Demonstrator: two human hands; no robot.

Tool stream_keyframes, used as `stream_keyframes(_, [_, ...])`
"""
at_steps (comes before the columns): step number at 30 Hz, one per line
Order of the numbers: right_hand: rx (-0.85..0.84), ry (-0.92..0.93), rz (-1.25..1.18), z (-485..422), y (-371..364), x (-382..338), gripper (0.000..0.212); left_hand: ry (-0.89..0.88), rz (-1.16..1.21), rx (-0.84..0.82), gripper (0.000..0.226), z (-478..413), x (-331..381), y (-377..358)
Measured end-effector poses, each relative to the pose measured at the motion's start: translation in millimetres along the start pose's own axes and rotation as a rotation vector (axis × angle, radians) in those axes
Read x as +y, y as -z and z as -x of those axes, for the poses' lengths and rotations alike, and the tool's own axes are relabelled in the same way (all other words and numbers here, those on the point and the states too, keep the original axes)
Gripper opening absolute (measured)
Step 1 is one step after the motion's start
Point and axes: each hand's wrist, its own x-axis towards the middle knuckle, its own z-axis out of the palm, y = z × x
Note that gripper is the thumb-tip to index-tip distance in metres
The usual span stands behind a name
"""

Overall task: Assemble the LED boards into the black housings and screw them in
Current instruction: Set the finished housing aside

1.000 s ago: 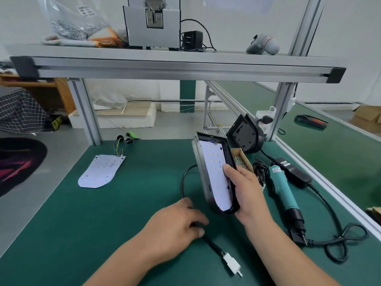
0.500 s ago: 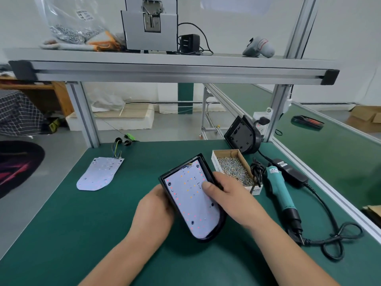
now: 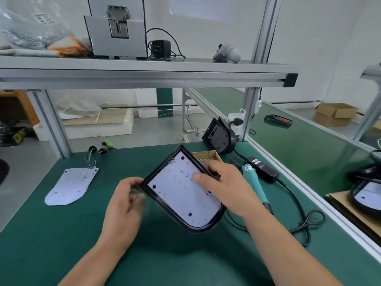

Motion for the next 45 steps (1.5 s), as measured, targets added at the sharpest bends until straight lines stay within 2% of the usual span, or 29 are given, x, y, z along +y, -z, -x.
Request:
stream_keyframes(3, [0.099, 0.039, -0.023, 5.5, 33.1, -8.8, 0.014, 0.054, -0.117, 0.007, 0.031, -4.1, -4.1, -2.2])
stream_keyframes(5, [0.181, 0.066, 0.022, 7.5, 60.6, -11.8, 0.009, 0.07, -0.194, -0.044, 0.025, -3.1, -2.1, -4.3])
stream_keyframes(11, [0.39, 0.043, 0.195, 10.4, 155.0, -0.3, 0.018, 0.063, -0.368, -0.138, 0.014, -3.2, -2.0, -7.5])
stream_keyframes(15, [0.542, -0.073, 0.37, 15.3, 226.8, 25.9, 0.019, 0.056, -0.438, -0.162, 0.012, -5.6, -4.7, -7.6])
stream_keyframes(18, [0.655, -0.163, 0.485, 18.9, 275.7, 52.5, 0.028, 0.058, -0.477, -0.187, 0.013, -6.4, -4.9, -8.2])
stream_keyframes(23, [0.737, -0.311, 0.79, 37.7, 338.0, 102.7, 0.029, 0.055, -0.487, -0.198, 0.014, -6.9, -5.2, -9.1])
stream_keyframes(25, [0.747, -0.38, 0.926, 49.3, 354.5, 120.2, 0.023, 0.062, -0.481, -0.201, 0.016, -7.3, -5.0, -8.4])
stream_keyframes(27, [0.741, -0.471, 1.047, 60.7, 366.0, 129.9, 0.007, 0.066, -0.482, -0.206, 0.018, -6.9, -4.3, -7.9])
stream_keyframes(31, [0.722, -0.553, 1.322, 73.1, 383.0, 145.0, 0.032, 0.073, -0.471, -0.217, 0.015, -6.6, -3.8, -7.7])
stream_keyframes(33, [0.714, -0.527, 1.353, 71.4, 383.3, 144.6, 0.037, 0.075, -0.465, -0.219, 0.016, -5.8, -3.6, -7.2])
stream_keyframes(37, [0.629, -0.603, 1.338, 63.3, 375.1, 136.9, 0.046, 0.069, -0.462, -0.228, 0.015, -4.7, -1.0, -7.1])
stream_keyframes(42, [0.52, -0.607, 1.352, 62.2, 360.7, 139.0, 0.047, 0.072, -0.447, -0.233, 0.017, -3.7, 4.0, -7.2])
stream_keyframes(45, [0.491, -0.568, 1.381, 60.5, 358.6, 143.6, 0.041, 0.074, -0.451, -0.233, 0.015, -3.8, 4.3, -6.9])
